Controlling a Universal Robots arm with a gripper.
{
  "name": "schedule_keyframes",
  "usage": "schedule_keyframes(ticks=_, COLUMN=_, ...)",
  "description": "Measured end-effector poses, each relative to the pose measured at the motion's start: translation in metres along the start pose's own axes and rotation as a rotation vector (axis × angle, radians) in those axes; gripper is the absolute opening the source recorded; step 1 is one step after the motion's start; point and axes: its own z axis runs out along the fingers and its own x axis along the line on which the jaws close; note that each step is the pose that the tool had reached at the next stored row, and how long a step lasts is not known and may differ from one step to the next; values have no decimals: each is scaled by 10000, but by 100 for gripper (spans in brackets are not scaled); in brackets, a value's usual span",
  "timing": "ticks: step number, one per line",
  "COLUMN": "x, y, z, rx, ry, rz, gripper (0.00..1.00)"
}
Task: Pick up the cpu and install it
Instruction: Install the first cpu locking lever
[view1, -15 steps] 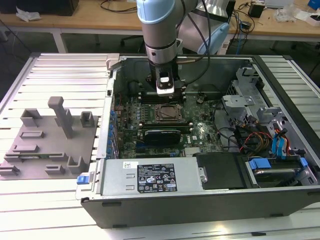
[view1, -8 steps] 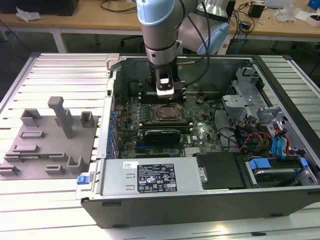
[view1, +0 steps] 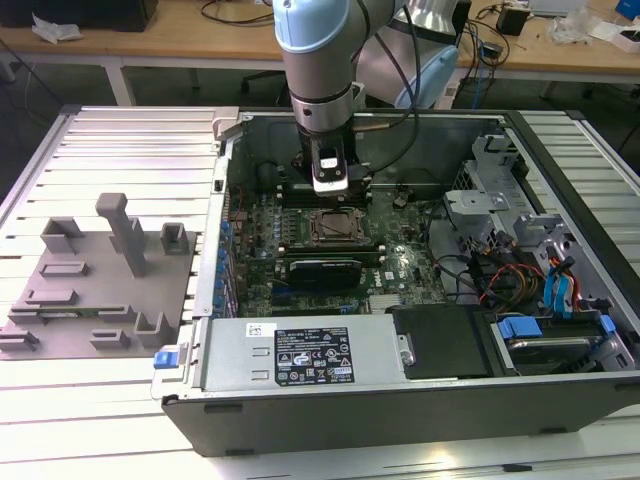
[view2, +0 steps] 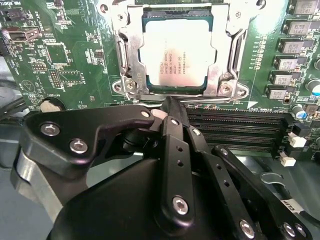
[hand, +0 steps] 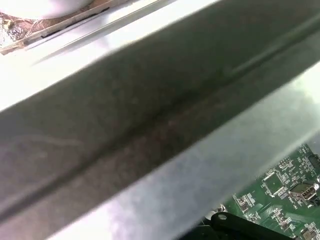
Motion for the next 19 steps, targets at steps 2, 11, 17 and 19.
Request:
schedule_keyframes(ticks=2, x=-4, y=5, z=-30, rx=-4, ry=-3, rz=1, gripper=11)
schedule_keyframes(ticks=11, x=-23, y=38, z=-205, rx=-2, ry=0, rz=0, gripper=11)
schedule_keyframes(ticks=17, x=-24, y=47, z=-208, rx=1, ry=0, rz=0, gripper=11)
schedule_keyframes(ticks=19, x=-21, y=52, z=-207, rx=0, ry=0, rz=0, gripper=11)
